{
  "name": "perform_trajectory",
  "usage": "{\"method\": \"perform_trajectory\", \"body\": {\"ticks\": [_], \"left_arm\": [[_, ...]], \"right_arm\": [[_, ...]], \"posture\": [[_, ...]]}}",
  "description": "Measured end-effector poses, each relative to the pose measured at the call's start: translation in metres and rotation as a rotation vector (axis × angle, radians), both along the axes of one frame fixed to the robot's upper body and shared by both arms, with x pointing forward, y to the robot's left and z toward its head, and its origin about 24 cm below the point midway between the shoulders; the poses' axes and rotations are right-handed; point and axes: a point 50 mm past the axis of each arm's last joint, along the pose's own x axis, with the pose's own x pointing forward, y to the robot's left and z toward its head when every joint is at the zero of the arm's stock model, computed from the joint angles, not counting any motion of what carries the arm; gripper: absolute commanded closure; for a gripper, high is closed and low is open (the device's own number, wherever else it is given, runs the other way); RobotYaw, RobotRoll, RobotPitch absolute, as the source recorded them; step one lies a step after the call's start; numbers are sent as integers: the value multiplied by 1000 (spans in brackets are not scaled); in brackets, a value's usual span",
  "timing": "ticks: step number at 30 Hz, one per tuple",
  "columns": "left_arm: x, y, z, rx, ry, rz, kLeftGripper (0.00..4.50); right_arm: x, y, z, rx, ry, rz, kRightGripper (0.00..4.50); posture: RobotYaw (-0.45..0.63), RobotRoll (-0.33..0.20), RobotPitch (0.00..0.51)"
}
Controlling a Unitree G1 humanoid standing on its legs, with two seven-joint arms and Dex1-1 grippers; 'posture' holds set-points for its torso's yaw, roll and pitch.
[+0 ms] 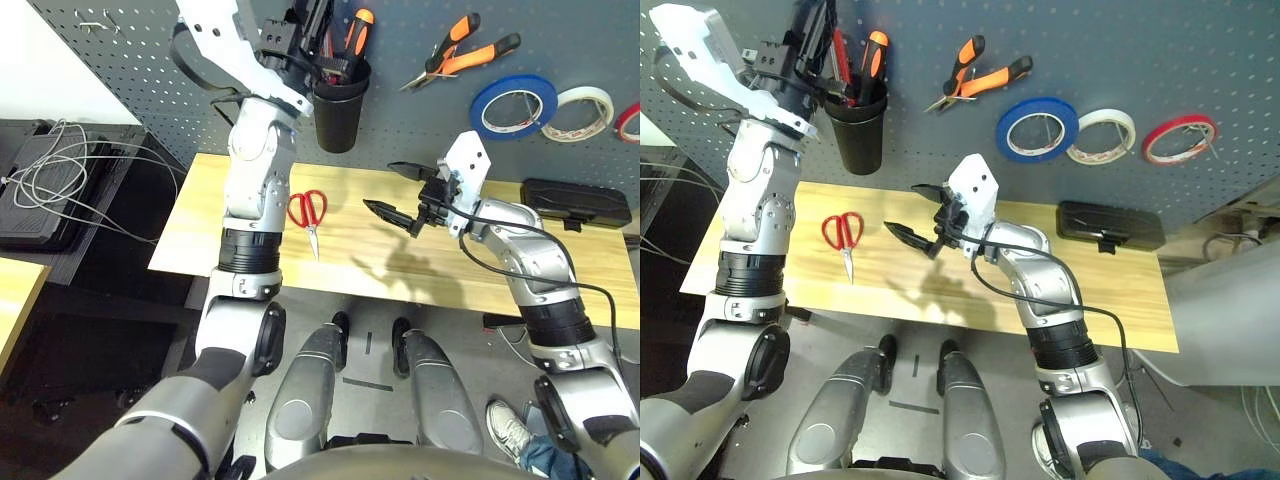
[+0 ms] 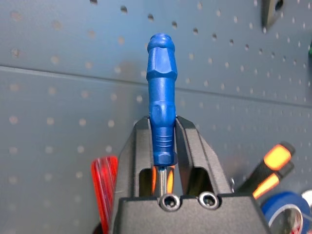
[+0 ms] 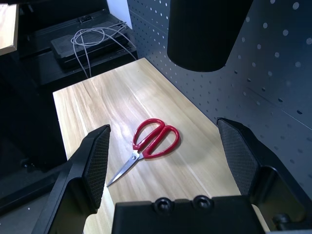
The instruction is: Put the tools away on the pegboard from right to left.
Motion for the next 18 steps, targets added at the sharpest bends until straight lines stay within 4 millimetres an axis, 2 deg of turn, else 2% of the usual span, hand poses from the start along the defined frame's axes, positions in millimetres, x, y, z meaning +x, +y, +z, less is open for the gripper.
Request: {"method": "perform_trajectory", "body": {"ticks": [8, 10, 14, 18], "left_arm": [[-10, 2, 4, 71, -44, -7, 25], [-15, -3, 3, 123, -70, -42, 25], [-35, -27, 2, 285, -160, -182, 25], [-44, -45, -20, 381, -142, -281, 25]], "right_arm": [[0, -2, 0, -4, 0, -8, 0], [0, -5, -1, -10, 3, -15, 0], [-1, -14, -8, -26, 30, -40, 0], [3, -33, -31, -65, 122, -139, 0]], "posture": [[56, 0, 307], [56, 0, 307], [53, 0, 308], [49, 0, 308]]}}
